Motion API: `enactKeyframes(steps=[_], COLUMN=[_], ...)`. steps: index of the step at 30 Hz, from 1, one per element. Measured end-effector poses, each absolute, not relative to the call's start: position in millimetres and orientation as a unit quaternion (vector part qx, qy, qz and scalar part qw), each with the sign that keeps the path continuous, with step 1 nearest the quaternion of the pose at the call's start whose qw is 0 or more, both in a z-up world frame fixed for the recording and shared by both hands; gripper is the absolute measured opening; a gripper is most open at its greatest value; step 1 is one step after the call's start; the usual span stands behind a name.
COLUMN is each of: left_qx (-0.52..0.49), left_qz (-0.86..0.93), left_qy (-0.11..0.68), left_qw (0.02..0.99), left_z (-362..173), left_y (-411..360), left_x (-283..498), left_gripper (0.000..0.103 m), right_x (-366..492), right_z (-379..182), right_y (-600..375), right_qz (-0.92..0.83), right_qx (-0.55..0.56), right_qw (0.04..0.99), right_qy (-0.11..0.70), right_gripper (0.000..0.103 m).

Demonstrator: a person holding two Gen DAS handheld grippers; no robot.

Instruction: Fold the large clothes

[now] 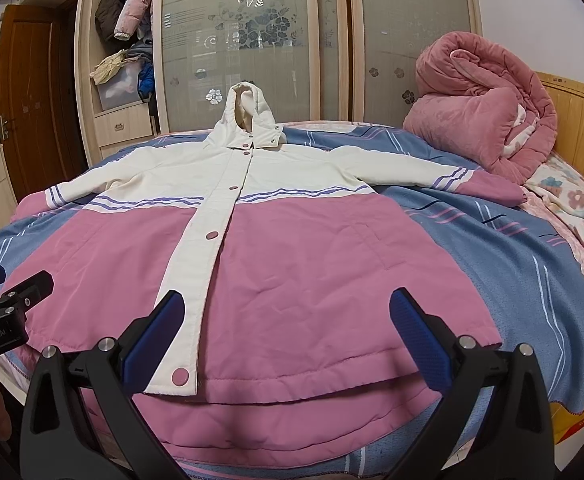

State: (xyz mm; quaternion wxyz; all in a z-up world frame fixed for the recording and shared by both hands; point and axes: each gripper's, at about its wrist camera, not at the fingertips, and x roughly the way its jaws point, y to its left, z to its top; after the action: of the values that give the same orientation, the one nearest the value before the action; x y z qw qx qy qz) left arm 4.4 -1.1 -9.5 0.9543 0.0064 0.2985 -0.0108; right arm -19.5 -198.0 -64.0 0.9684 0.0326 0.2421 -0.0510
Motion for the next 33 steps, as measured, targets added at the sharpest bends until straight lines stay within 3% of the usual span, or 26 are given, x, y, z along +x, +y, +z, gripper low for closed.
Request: enactKeyframes(steps=[33], left_qx=[0.013], left_qz=[-0.013], left_qy=[0.298], left_qw=[0.954], left_z=[-9.8], left_y=[-2.3], left_x=[4.0], left_gripper=[0.101], right_x=[-19.3], right_z=[-64.0], right_y=[-199.6], right_qz=[-0.051], right_qx=[0.034], right_qw=[0.968], right_qy=[0.242], right_gripper=[0.102])
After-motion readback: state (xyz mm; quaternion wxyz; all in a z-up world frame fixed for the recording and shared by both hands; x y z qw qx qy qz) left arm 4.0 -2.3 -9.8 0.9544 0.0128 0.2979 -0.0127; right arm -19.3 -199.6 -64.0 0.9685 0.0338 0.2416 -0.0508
